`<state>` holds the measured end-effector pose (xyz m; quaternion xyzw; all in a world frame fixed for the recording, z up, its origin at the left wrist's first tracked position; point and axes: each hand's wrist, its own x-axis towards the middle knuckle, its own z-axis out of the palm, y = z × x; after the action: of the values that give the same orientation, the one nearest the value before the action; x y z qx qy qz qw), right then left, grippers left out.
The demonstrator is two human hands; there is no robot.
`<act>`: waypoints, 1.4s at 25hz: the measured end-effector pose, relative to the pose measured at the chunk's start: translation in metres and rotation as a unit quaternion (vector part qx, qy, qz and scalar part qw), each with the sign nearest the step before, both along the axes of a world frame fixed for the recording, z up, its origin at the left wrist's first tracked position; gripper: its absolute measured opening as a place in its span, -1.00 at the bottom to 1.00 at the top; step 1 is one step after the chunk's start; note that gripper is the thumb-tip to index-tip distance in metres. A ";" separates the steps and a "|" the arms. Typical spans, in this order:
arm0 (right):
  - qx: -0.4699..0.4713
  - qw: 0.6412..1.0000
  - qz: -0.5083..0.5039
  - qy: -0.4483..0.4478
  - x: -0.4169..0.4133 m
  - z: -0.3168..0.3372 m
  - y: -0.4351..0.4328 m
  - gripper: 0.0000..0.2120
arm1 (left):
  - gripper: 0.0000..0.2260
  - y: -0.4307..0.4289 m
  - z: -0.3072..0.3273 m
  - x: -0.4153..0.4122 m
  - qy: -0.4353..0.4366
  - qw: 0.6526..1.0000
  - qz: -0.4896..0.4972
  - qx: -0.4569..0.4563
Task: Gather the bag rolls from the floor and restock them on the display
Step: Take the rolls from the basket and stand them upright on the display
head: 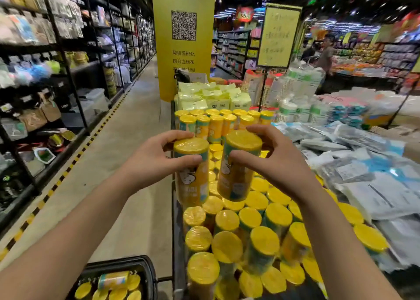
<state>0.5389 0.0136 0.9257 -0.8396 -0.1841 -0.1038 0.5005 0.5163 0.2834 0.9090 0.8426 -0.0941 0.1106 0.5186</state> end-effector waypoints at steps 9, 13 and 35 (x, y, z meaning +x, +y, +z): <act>0.050 0.998 -0.038 -0.030 0.058 0.005 -0.136 -0.45 | -0.37 -0.154 0.021 0.061 -0.007 1.000 0.009 0.016; 0.036 0.998 -0.039 -0.034 0.096 -0.006 -0.152 -0.43 | -0.33 -0.173 0.019 0.107 -0.021 0.999 0.002 0.036; 0.020 0.999 0.035 -0.010 0.325 -0.023 -0.253 -0.38 | -0.33 -0.281 0.015 0.332 0.023 0.993 0.042 0.108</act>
<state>0.8640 -0.2393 0.9029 -0.8213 -0.2165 -0.0983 0.5186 0.8485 0.0028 0.9237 0.8994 -0.0579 0.1016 0.4211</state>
